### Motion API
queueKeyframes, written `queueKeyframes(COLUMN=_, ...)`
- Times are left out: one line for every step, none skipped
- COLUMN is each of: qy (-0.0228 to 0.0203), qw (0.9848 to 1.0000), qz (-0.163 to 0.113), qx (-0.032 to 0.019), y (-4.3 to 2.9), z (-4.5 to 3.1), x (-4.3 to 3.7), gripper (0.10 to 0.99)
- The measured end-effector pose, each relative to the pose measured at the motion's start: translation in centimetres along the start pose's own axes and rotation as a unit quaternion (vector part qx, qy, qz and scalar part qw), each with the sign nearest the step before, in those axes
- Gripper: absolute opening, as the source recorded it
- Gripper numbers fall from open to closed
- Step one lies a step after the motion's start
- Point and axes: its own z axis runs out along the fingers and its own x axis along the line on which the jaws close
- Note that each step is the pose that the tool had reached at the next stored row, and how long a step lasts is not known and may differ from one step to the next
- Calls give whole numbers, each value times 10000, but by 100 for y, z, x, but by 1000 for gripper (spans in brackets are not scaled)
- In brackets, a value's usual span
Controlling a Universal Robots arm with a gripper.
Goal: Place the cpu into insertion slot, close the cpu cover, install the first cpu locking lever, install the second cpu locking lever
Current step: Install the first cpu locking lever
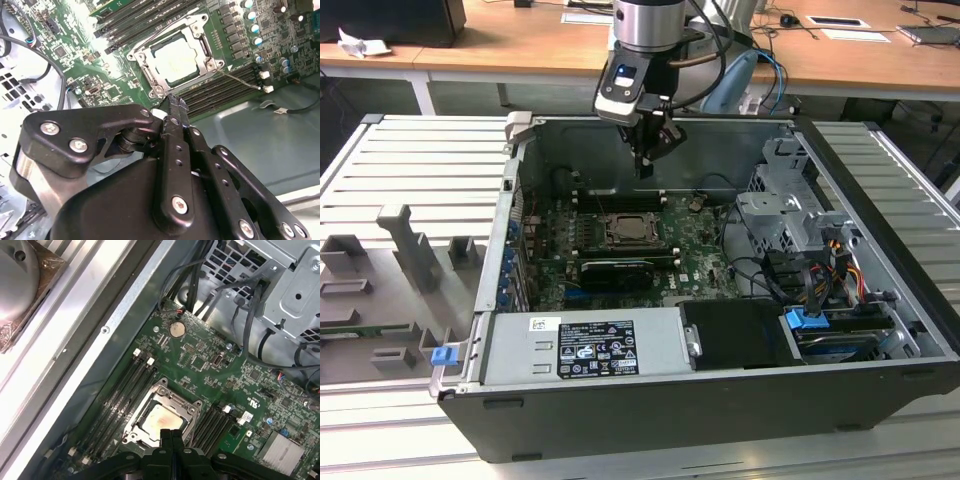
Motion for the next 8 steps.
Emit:
queueKeyframes(qy=0, qw=10000, qz=-45, qx=-1, y=1, z=0, x=0, gripper=106)
queueKeyframes(qy=0, qw=10000, qz=-69, qx=-1, y=1, z=0, x=-1, gripper=106)
queueKeyframes(qy=0, qw=10000, qz=-95, qx=-2, y=1, z=0, x=-1, gripper=106)
queueKeyframes(qy=1, qw=9999, qz=-147, qx=-4, y=3, z=0, x=-2, gripper=106)
queueKeyframes(qy=1, qw=9998, qz=-184, qx=-4, y=3, z=0, x=-2, gripper=106)
queueKeyframes(qy=2, qw=9998, qz=-209, qx=-5, y=3, z=0, x=-2, gripper=106)
queueKeyframes(qy=2, qw=9996, qz=-266, qx=-7, y=5, z=0, x=-3, gripper=106)
queueKeyframes(qy=3, qw=9995, qz=-310, qx=-8, y=6, z=0, x=-4, gripper=106)
